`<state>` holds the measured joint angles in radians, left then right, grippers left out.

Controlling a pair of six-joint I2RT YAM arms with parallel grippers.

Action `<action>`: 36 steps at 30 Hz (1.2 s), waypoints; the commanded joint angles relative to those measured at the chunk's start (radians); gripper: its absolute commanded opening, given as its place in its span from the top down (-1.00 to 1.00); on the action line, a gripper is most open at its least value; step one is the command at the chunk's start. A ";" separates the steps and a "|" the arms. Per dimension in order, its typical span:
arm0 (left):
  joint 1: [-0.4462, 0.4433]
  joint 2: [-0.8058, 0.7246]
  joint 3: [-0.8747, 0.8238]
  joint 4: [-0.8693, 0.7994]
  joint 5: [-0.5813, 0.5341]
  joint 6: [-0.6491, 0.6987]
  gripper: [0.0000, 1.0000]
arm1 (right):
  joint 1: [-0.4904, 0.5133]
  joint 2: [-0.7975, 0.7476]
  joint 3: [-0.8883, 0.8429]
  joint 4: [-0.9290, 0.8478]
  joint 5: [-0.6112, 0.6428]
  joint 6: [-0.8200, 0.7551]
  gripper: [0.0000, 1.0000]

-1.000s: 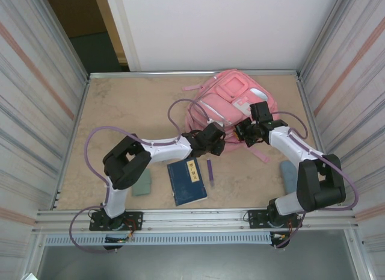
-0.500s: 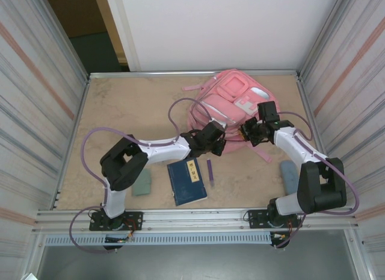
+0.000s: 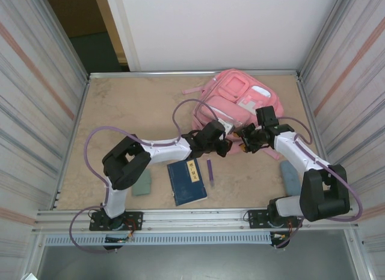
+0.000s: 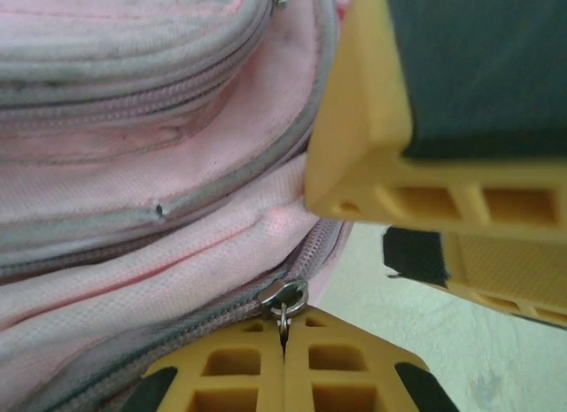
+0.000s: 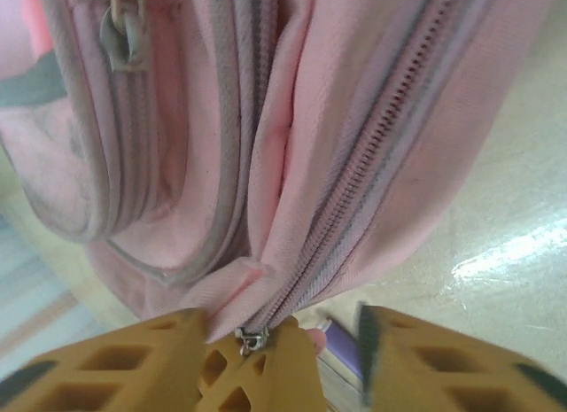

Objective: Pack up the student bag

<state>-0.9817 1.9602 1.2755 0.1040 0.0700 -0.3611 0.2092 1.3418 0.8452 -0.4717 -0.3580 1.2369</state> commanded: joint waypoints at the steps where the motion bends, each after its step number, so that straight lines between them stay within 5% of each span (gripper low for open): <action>1: -0.024 -0.006 0.045 0.089 0.045 0.063 1.00 | -0.005 0.000 -0.019 -0.026 0.050 0.039 0.28; 4: -0.032 -0.049 -0.015 0.112 -0.029 0.082 1.00 | -0.022 0.022 0.000 -0.030 0.066 0.019 0.59; 6: -0.032 -0.085 -0.066 0.131 -0.072 0.109 1.00 | -0.040 0.037 0.015 -0.046 0.089 0.004 0.62; 11: -0.031 -0.138 -0.130 0.116 -0.040 0.190 1.00 | -0.080 0.062 0.028 -0.036 0.050 -0.010 0.90; 18: -0.031 -0.129 -0.127 0.086 0.002 0.186 1.00 | -0.119 0.052 0.045 -0.062 0.013 -0.097 0.94; 20: -0.031 -0.131 -0.121 0.082 -0.025 0.190 1.00 | -0.135 0.044 0.064 -0.089 -0.005 -0.140 0.76; 22: -0.031 -0.132 -0.110 0.086 -0.018 0.208 1.00 | -0.144 0.037 0.085 -0.140 -0.036 -0.173 0.12; 25: -0.032 -0.116 -0.073 0.076 0.014 0.216 1.00 | -0.127 -0.007 0.095 -0.220 -0.015 -0.175 -0.26; 30: -0.034 -0.085 -0.048 0.122 0.054 0.191 1.00 | -0.082 -0.064 0.032 -0.195 0.018 -0.086 -0.43; 36: -0.049 -0.062 -0.023 0.156 0.071 0.192 1.00 | -0.062 0.019 0.012 -0.114 -0.019 -0.046 -0.30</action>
<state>-1.0119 1.9007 1.1961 0.1844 0.1036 -0.1802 0.1360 1.3266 0.8597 -0.6106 -0.3679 1.1622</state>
